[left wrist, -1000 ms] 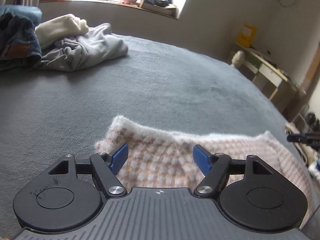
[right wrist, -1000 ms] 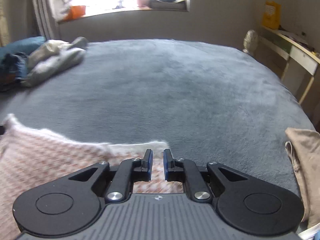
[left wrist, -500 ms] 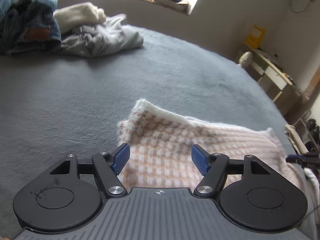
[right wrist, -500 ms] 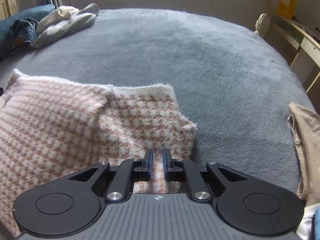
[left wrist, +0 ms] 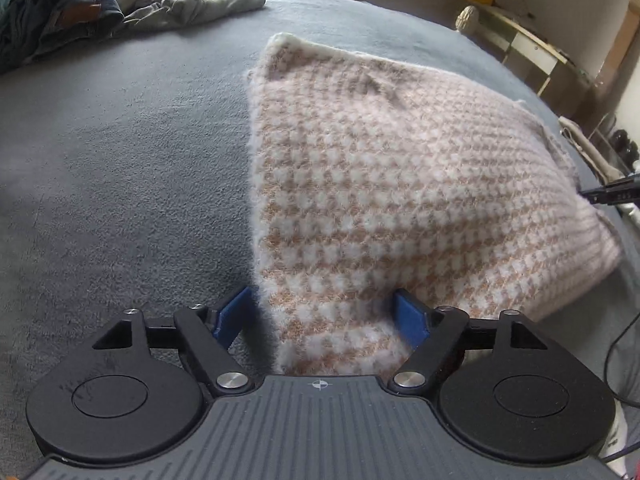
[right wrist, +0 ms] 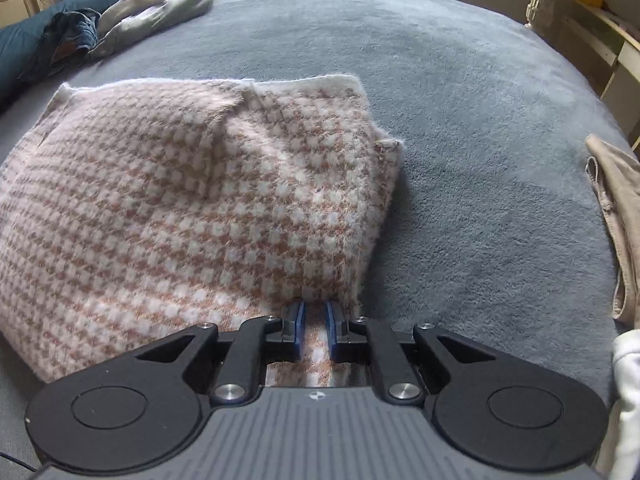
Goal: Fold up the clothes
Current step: 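Grasp the cardigan edge with the right gripper and fold it over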
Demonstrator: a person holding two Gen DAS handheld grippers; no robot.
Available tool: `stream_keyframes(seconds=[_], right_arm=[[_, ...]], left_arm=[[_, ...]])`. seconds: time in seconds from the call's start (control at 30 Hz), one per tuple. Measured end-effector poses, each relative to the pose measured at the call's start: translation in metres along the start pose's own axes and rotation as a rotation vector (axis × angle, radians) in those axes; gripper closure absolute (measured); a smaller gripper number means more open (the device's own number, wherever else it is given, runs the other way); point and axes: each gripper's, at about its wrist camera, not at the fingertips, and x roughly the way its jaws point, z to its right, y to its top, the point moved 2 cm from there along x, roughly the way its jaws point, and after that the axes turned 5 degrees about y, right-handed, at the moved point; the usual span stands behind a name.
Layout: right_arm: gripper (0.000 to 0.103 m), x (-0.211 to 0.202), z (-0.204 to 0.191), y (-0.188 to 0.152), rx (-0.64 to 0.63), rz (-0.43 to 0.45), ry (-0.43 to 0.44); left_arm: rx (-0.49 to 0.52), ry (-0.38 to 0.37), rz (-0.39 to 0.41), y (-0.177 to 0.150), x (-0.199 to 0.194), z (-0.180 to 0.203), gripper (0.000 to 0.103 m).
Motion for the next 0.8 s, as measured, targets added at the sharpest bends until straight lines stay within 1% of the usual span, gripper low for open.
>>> stream_keyframes(seconds=[0.1, 0.2, 0.33, 0.37, 0.43, 0.47, 0.53, 0.57, 0.6, 0.63, 0.7, 0.73, 0.77, 0.8], right_arm=[[0.092, -0.002, -0.004, -0.001, -0.030, -0.001, -0.011], [0.092, -0.008, -0.005, -0.002, -0.018, 0.014, -0.017], [0.091, -0.044, -0.007, 0.003, -0.011, 0.073, 0.009], [0.091, -0.055, -0.010, 0.004, -0.018, 0.090, 0.029], [0.091, -0.071, -0.020, 0.003, -0.048, 0.101, 0.081], [0.091, -0.075, -0.026, 0.001, -0.076, 0.089, 0.109], [0.091, -0.076, -0.041, -0.005, -0.141, 0.048, 0.142], [0.091, -0.072, -0.047, -0.011, -0.172, 0.020, 0.137], [0.091, -0.066, -0.052, -0.018, -0.194, -0.014, 0.125], [0.091, -0.054, -0.052, -0.027, -0.198, -0.059, 0.093], [0.092, -0.024, -0.048, -0.046, -0.198, -0.144, 0.004], [0.091, -0.015, -0.046, -0.052, -0.197, -0.168, -0.024], [0.091, -0.015, -0.047, -0.053, -0.195, -0.160, -0.027], [0.091, -0.016, -0.048, -0.053, -0.189, -0.158, -0.029]], left_arm=[[0.020, 0.007, -0.004, 0.003, -0.004, 0.002, 0.025], [0.024, 0.027, -0.003, 0.010, -0.016, 0.002, 0.027], [0.035, 0.088, 0.070, 0.016, -0.049, 0.000, 0.027], [0.034, 0.094, 0.090, 0.018, -0.057, 0.000, 0.027], [0.022, 0.072, 0.121, 0.024, -0.068, 0.003, 0.026], [0.014, 0.047, 0.131, 0.025, -0.071, 0.006, 0.026], [0.011, -0.044, 0.131, 0.027, -0.069, 0.019, 0.025], [0.015, -0.092, 0.126, 0.026, -0.065, 0.026, 0.024], [0.023, -0.136, 0.100, 0.024, -0.057, 0.033, 0.022], [0.037, -0.143, 0.058, 0.018, -0.044, 0.041, 0.022], [0.065, -0.152, -0.028, 0.005, -0.016, 0.058, 0.022], [0.096, -0.132, -0.025, 0.000, -0.011, 0.065, 0.022], [0.127, -0.109, -0.020, -0.004, -0.006, 0.071, 0.021], [0.159, -0.099, -0.014, -0.006, -0.007, 0.077, 0.017]])
